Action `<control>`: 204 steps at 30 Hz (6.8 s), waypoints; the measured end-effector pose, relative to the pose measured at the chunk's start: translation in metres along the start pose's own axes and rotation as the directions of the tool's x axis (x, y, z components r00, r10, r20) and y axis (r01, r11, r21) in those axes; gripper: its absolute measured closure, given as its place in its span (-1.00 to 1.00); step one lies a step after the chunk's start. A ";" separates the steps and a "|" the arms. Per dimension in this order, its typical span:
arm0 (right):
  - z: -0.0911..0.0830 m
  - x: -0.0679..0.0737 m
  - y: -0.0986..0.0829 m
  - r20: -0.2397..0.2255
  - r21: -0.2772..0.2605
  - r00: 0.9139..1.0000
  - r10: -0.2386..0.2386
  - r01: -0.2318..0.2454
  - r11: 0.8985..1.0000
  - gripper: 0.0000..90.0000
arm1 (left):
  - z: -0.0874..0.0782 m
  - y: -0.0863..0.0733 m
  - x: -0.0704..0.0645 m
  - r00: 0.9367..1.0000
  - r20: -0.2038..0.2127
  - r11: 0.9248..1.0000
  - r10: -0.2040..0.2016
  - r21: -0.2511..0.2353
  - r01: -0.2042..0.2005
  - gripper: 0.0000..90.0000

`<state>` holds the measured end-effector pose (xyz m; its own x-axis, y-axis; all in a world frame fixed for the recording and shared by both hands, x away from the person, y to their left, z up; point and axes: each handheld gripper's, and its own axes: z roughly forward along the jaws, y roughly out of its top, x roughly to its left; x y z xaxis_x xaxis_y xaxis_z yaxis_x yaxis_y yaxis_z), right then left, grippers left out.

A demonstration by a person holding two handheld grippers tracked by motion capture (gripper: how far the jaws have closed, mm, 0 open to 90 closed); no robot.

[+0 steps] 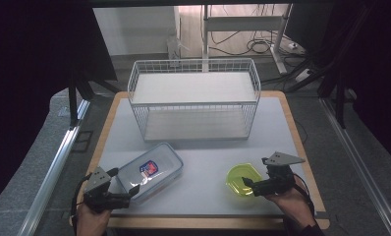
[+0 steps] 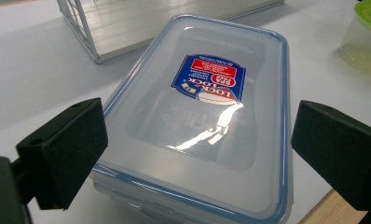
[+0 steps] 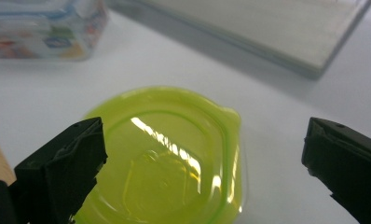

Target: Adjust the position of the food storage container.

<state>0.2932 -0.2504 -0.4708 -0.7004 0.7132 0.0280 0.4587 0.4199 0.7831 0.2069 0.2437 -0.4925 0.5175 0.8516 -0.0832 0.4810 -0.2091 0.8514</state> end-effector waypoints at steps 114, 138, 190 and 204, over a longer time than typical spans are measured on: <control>-0.003 -0.002 0.005 0.035 0.022 0.996 -0.088 0.087 0.996 1.00 | -0.024 -0.004 0.005 0.995 -0.098 1.000 -0.004 -0.022 0.002 0.56; 0.037 0.031 0.035 -0.068 -0.036 0.986 -0.155 0.153 0.988 0.96 | 0.002 -0.030 0.025 0.975 -0.200 0.966 -0.095 0.218 0.138 1.00; 0.093 0.038 0.044 0.078 0.180 0.992 -0.099 0.083 0.980 1.00 | 0.118 0.043 0.006 0.999 0.040 0.975 0.032 0.219 -0.040 0.92; 0.057 0.022 0.047 0.043 0.070 0.997 -0.064 0.061 0.996 0.25 | 0.084 0.040 0.015 0.998 -0.013 0.988 0.063 0.143 -0.060 -0.30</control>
<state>0.3298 -0.1831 -0.4689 -0.7041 0.7084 -0.0494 0.4525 0.5011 0.7376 0.2932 0.2074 -0.5029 0.5372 0.8431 -0.0227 0.5453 -0.3266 0.7720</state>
